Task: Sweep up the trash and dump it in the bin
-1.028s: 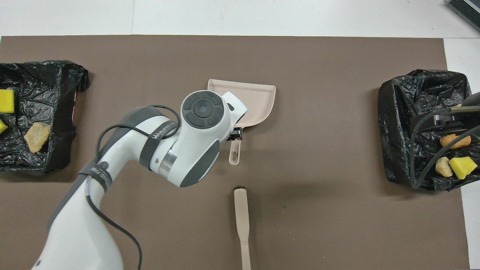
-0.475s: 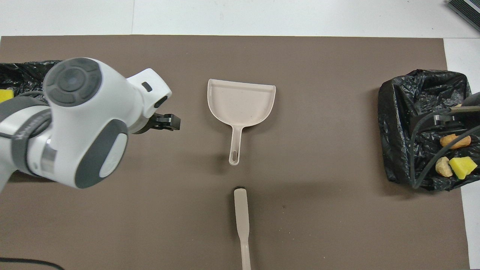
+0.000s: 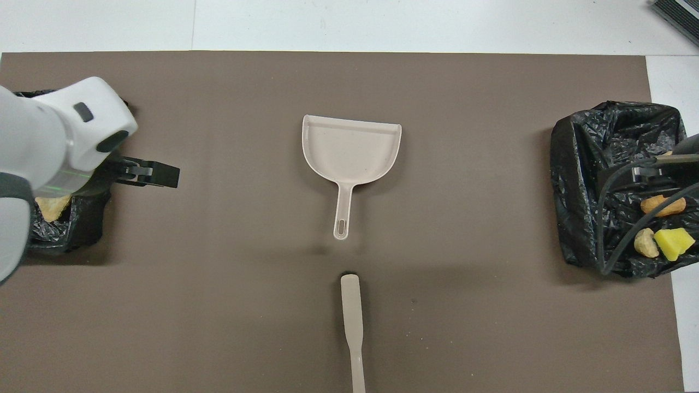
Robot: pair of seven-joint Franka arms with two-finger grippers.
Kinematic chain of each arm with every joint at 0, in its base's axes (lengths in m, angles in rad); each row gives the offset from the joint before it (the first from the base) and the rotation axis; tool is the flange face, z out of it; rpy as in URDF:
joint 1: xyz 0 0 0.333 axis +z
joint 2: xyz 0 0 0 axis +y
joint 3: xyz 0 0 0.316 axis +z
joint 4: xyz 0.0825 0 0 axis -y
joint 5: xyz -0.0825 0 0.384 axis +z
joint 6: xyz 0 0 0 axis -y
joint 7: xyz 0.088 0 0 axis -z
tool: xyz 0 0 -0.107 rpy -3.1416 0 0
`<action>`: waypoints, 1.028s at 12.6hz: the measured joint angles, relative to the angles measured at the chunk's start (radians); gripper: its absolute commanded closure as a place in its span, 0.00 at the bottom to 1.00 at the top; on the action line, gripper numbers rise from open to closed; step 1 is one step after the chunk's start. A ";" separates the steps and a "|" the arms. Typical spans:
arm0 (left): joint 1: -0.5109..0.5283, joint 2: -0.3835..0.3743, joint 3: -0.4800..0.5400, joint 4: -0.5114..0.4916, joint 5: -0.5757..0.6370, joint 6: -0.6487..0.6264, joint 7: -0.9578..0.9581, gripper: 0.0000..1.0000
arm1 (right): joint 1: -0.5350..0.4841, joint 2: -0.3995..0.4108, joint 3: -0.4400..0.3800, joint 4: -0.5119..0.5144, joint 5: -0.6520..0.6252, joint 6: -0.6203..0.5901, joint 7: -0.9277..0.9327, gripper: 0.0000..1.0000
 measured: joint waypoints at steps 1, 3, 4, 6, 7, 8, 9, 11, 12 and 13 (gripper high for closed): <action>0.016 0.000 0.002 0.050 0.002 -0.043 0.013 0.00 | 0.000 0.000 0.000 0.000 0.000 0.000 0.000 0.00; 0.054 0.005 0.004 0.132 0.003 -0.120 0.070 0.00 | 0.000 0.000 0.000 0.000 0.000 0.000 0.000 0.00; 0.068 0.010 0.006 0.161 0.003 -0.149 0.101 0.00 | 0.000 0.000 0.000 0.000 0.000 0.000 0.000 0.00; 0.088 0.015 0.009 0.186 0.003 -0.189 0.133 0.00 | 0.000 0.000 0.000 0.000 0.000 0.000 0.000 0.00; 0.092 0.015 0.012 0.186 0.003 -0.228 0.140 0.00 | 0.000 0.000 0.000 0.000 0.000 0.000 0.000 0.00; 0.092 0.012 0.014 0.185 0.003 -0.271 0.142 0.00 | 0.000 0.000 0.000 0.000 0.000 0.000 0.000 0.00; 0.093 0.008 0.017 0.182 0.003 -0.298 0.143 0.00 | 0.000 0.000 0.000 0.000 0.000 0.000 0.000 0.00; 0.105 0.003 0.019 0.178 0.003 -0.307 0.143 0.00 | 0.000 0.000 0.000 0.000 0.000 0.000 0.000 0.00; 0.110 0.002 0.020 0.179 0.003 -0.301 0.143 0.00 | 0.000 0.000 0.000 0.000 0.000 0.000 0.000 0.00; 0.114 0.002 0.020 0.178 0.003 -0.289 0.143 0.00 | 0.000 0.000 0.000 0.000 0.000 0.000 0.000 0.00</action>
